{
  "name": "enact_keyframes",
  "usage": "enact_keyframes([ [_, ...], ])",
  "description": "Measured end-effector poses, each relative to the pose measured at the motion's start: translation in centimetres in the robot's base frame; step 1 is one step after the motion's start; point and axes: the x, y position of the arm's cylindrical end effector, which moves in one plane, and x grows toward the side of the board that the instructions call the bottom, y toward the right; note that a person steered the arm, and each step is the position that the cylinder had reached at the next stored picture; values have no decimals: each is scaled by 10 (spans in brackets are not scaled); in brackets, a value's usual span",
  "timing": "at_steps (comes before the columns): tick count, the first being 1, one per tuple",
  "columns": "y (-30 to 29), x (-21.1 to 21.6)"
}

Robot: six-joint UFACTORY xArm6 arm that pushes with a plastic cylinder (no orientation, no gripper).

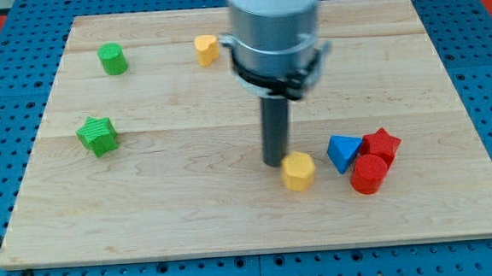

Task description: Move the green star to the left of the yellow hexagon

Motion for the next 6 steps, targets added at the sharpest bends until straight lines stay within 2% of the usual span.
enact_keyframes([
  [1, -76, 4],
  [2, -27, 28],
  [3, 47, 38],
  [4, 37, 48],
  [5, -65, 36],
  [6, -161, -6],
])
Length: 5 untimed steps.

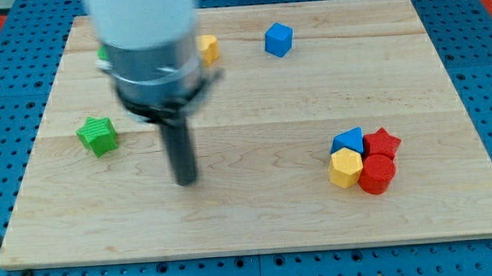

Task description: Move the green star to the left of the yellow hexagon

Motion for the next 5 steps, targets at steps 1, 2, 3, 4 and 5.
enact_keyframes([
  [1, -114, -2],
  [2, -129, -65],
  [3, -33, -55],
  [4, 28, -8],
  [5, 109, 4],
])
